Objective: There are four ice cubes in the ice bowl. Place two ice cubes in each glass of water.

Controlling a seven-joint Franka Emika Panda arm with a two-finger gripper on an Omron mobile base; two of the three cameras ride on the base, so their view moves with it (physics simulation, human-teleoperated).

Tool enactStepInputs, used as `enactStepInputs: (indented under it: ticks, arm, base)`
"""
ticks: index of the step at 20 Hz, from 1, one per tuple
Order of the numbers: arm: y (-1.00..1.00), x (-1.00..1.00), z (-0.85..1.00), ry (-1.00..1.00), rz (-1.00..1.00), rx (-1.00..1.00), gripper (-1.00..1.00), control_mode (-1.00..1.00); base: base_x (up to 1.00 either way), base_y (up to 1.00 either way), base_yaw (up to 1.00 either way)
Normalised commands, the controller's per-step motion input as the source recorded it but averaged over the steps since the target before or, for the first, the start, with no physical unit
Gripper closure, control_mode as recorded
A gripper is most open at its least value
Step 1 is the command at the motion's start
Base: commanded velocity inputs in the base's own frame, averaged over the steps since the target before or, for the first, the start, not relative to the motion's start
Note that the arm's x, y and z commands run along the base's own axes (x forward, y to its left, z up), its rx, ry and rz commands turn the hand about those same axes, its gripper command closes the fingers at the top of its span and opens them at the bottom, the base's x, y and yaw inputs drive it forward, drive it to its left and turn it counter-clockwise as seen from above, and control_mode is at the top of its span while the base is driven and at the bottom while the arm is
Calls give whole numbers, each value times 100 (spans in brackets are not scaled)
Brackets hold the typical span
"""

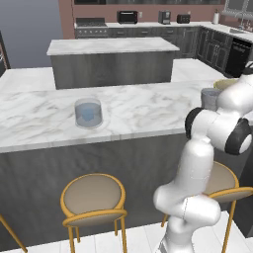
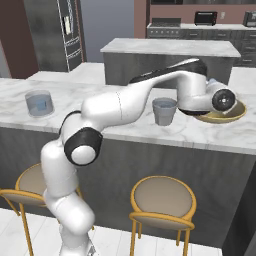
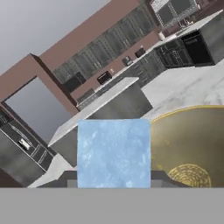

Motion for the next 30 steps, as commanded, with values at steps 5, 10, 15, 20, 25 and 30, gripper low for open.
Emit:
enactStepInputs:
  ticks: [5, 10, 15, 20, 25, 30]
  arm:
    - [63, -100, 61, -3, 4, -2, 100, -100]
    - [95, -94, 97, 8, 14, -18, 100, -100]
    - [100, -60, 44, 15, 34, -35, 100, -100]
    - [100, -3, -11, 0, 42, -26, 100, -100]
    - [96, 39, -36, 13, 42, -17, 100, -100]
    - [71, 53, -1, 16, 42, -3, 100, -100]
  base:
    - [0, 0, 0]
    - [0, 0, 0]
    - [0, 0, 0]
    - [0, 0, 0]
    - [0, 0, 0]
    - [0, 0, 0]
